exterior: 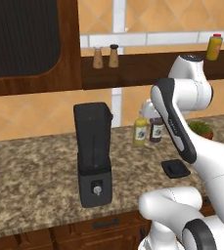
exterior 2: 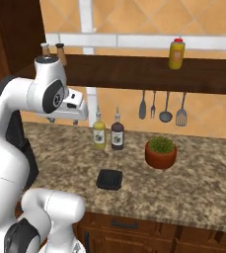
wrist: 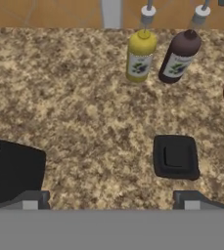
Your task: Close the lid blender by securely placing the lid on top.
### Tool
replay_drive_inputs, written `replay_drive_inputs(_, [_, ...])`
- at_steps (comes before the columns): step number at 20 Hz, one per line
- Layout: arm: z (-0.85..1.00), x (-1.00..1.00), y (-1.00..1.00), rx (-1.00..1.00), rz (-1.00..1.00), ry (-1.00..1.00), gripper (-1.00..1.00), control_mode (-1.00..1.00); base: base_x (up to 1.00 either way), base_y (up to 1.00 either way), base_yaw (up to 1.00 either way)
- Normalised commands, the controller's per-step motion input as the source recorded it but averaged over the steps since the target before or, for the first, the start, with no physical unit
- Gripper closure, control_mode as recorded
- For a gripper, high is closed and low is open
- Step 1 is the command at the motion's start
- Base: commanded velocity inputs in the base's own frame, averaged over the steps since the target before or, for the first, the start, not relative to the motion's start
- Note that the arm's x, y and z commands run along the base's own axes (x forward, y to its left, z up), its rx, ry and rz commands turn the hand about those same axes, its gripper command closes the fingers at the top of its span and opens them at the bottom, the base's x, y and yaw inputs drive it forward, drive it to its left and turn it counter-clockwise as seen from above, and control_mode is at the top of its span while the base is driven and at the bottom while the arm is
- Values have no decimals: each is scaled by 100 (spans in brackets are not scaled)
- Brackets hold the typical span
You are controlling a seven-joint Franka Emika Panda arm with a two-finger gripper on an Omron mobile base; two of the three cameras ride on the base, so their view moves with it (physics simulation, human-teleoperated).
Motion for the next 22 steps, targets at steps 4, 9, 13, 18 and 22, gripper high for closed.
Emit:
replay_drive_inputs(4, [0, 0, -4, 0, 0, 0, -100, -100, 11, -1, 0])
replay_drive_inputs(9, [-40, -7, -89, 5, -2, 11, -100, -100, 0, 0, 0])
replay_drive_inputs(13, [-68, 0, -100, 5, -8, 15, -100, -100, 0, 0, 0])
replay_drive_inputs(18, [-72, 0, -86, 10, -13, 18, -100, -100, 0, 0, 0])
replay_drive_inputs(22, [-74, 13, -39, 7, -13, 25, -100, -100, 0, 0, 0])
